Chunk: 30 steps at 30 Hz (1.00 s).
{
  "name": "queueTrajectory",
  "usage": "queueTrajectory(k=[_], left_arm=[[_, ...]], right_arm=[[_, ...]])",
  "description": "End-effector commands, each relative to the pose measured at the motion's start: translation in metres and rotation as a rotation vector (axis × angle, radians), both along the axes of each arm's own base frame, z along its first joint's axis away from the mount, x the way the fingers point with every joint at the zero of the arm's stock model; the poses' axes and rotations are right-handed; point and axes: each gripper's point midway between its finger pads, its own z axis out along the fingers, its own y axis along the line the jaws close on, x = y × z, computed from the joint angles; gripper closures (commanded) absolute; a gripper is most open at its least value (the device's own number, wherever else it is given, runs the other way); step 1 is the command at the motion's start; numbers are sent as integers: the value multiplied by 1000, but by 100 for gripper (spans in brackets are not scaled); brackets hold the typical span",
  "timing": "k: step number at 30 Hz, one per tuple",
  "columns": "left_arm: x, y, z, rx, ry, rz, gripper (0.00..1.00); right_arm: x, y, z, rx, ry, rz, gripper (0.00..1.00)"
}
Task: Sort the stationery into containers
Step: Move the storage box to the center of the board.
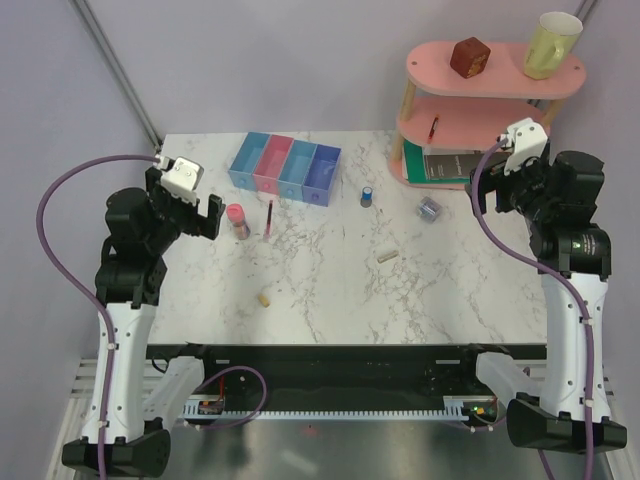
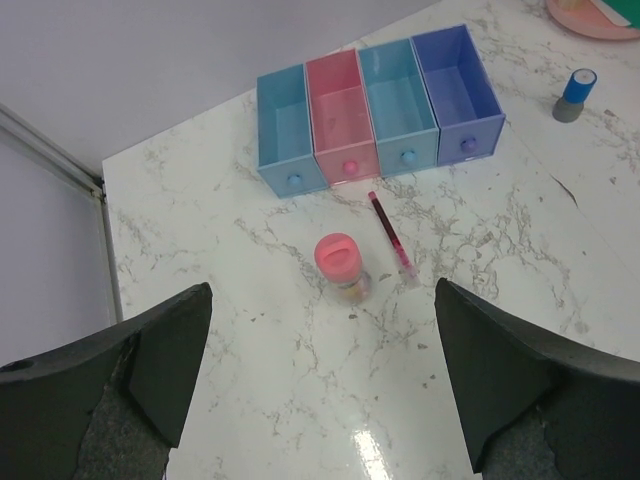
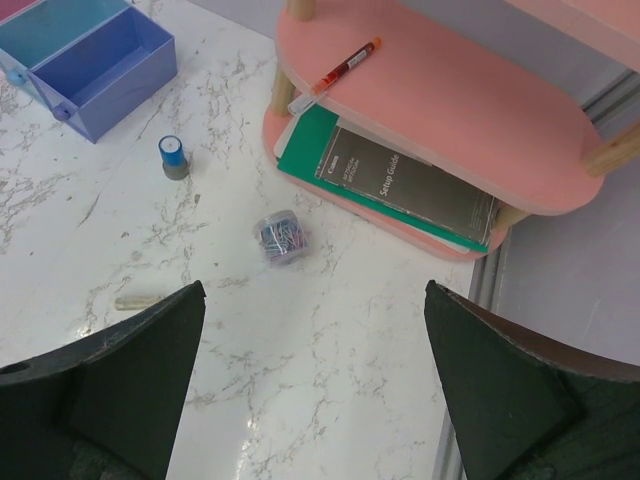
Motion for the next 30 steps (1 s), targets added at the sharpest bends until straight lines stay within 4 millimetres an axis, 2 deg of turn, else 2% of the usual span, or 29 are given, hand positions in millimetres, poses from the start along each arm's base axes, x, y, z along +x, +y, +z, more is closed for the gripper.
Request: queueTrajectory(k=[1,6,10,11,14,17,19,20,24,26,30], left_arm=[[12,7,6,-35,15,64,0],[32,9,-10,-28,73,116,0],[42,-2,-19,-2,95,128,0],[43,-6,-20,6,94,121,0],[43,-21,-30,25,104,90,0],[41,-28,-38,35,120,65,0],[41,-29,-45,78,125,70,0],[41,-28,-50,122,125,62,0],[43,-27,-53,216,74,41,0],[50,-25,-50,232,33,53,0],[70,-34,-52,213,49,48,0]], right_arm=[[9,4,-2,11,6,28,2],[24,11,-23,39,37,-19,2],[33,48,-40,29,70,27,2],[38,54,-47,35,92,36,2],[50,65,-52,64,106,45,2],[66,61,-53,59,110,-4,2],[77,51,-50,45,103,-67,2],[84,49,-54,40,115,-87,2],[99,46,-56,54,128,-141,2],[104,48,-57,75,130,-149,2],[107,53,-43,111,89,-132,2]])
